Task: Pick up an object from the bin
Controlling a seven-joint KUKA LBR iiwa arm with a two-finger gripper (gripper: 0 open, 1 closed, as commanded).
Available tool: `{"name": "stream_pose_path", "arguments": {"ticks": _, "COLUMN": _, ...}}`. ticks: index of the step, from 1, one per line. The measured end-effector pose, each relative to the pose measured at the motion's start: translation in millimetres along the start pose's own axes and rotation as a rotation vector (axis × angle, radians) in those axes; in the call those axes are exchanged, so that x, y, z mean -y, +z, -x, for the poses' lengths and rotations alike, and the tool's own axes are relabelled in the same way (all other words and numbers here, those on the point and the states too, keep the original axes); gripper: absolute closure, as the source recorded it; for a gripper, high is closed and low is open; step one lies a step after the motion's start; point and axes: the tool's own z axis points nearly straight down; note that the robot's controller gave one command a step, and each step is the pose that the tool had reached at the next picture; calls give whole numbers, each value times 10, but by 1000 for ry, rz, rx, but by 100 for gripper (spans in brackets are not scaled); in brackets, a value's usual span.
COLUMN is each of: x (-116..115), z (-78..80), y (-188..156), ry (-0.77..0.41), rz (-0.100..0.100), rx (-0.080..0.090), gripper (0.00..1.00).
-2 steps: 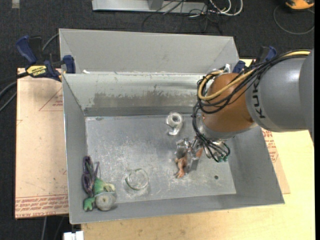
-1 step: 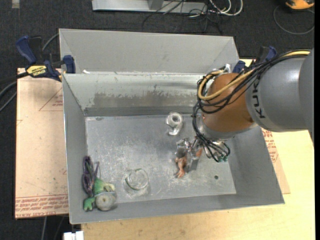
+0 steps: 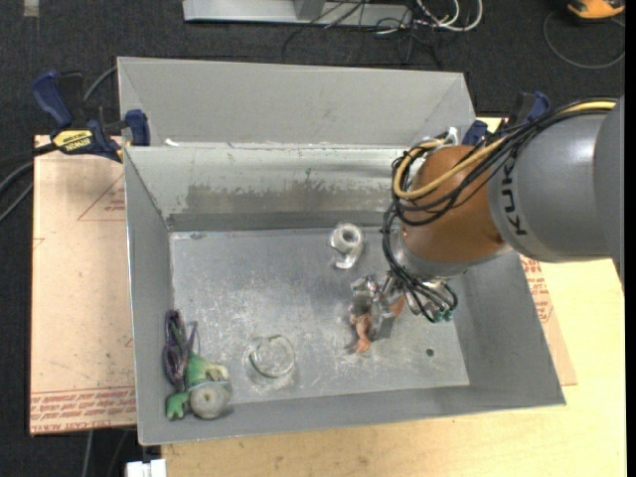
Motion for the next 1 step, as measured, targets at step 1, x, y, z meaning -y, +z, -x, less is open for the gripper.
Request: {"name": "stream_pose_path", "arguments": {"ticks": 1, "x": 3, "z": 21, "y": -1013, "ry": 20, "rz": 1, "rx": 3, "gripper": 100}}
